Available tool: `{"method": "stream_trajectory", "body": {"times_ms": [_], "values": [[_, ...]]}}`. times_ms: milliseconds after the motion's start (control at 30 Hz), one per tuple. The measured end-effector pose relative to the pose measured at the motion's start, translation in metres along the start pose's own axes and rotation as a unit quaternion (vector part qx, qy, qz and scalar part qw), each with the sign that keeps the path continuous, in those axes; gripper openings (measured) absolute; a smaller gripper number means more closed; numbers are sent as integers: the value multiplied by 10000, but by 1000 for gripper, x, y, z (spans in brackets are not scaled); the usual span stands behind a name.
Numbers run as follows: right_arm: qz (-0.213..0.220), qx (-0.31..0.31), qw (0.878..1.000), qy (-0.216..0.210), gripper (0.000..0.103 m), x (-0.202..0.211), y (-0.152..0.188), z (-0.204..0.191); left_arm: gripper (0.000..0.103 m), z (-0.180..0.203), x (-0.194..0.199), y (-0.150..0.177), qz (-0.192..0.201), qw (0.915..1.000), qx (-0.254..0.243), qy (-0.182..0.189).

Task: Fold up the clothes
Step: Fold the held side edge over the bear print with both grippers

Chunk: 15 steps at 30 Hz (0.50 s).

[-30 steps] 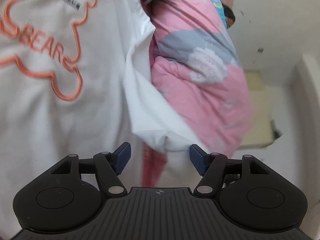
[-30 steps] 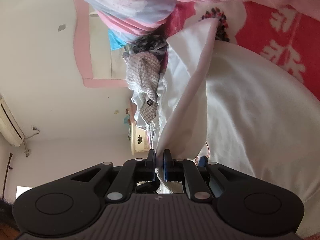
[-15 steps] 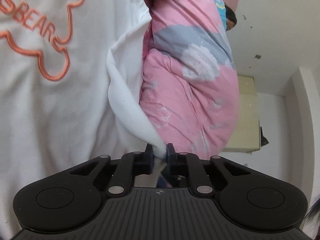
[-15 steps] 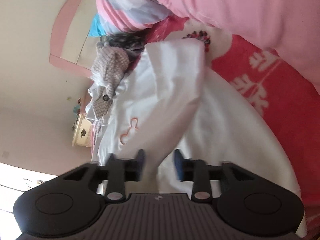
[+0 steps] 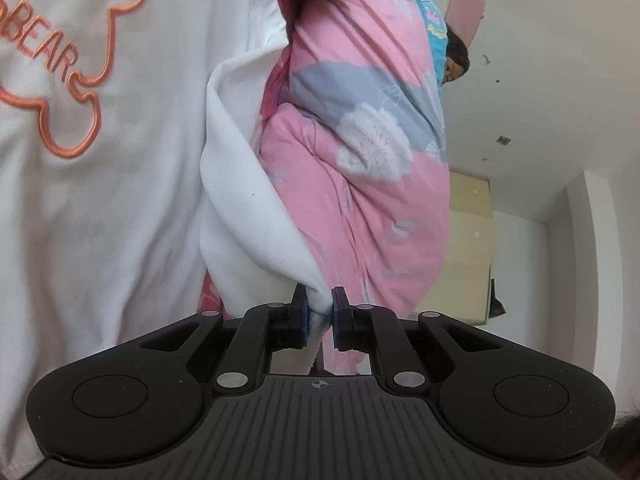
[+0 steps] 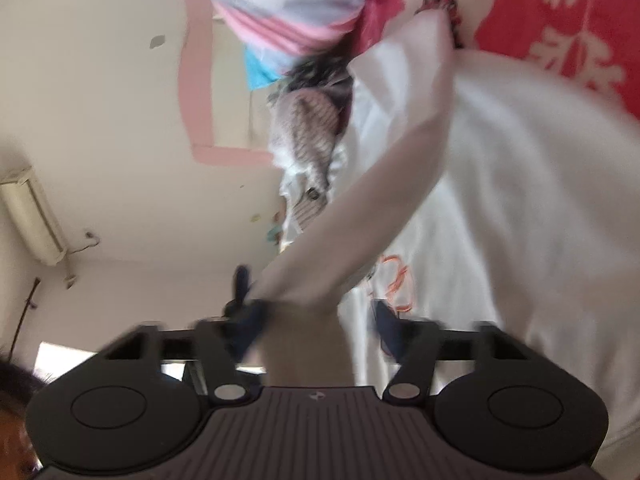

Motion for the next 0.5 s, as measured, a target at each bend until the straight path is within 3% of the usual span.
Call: {"method": "stream_trajectory", "body": {"times_ms": [33, 100, 233, 300, 367, 500], "values": [[-2, 48, 10000, -47, 18, 2, -1, -3, 9, -1, 0, 0, 12, 10000, 15, -19], [30, 77, 9999, -102, 9, 7, -4, -9, 9, -4, 3, -2, 61, 9999, 78, -57], [87, -299, 9989, -363, 8, 14, -11, -12, 10, -11, 13, -7, 80, 9996, 287, -32], [116, -566, 9969, -535, 8, 15, -13, -10, 20, -16, 15, -6, 68, 9991, 407, 32], [129, -735, 9954, -597, 8, 13, -14, -7, 44, -18, 19, -5, 140, 9991, 405, -34], [133, -1055, 9915, -756, 8, 9, -13, -3, 58, -22, 19, -2, 82, 9988, 469, 131]]}}
Point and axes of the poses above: each gripper's, at about its wrist camera, not at the fingertips, and x roughly against the way its jaws point, z to its right, y to its underside, the point moved 4 cm from there along -x, roughly the way its jaws point, and after that the axes turned 4 degrees about x, right-handed, at the moved point
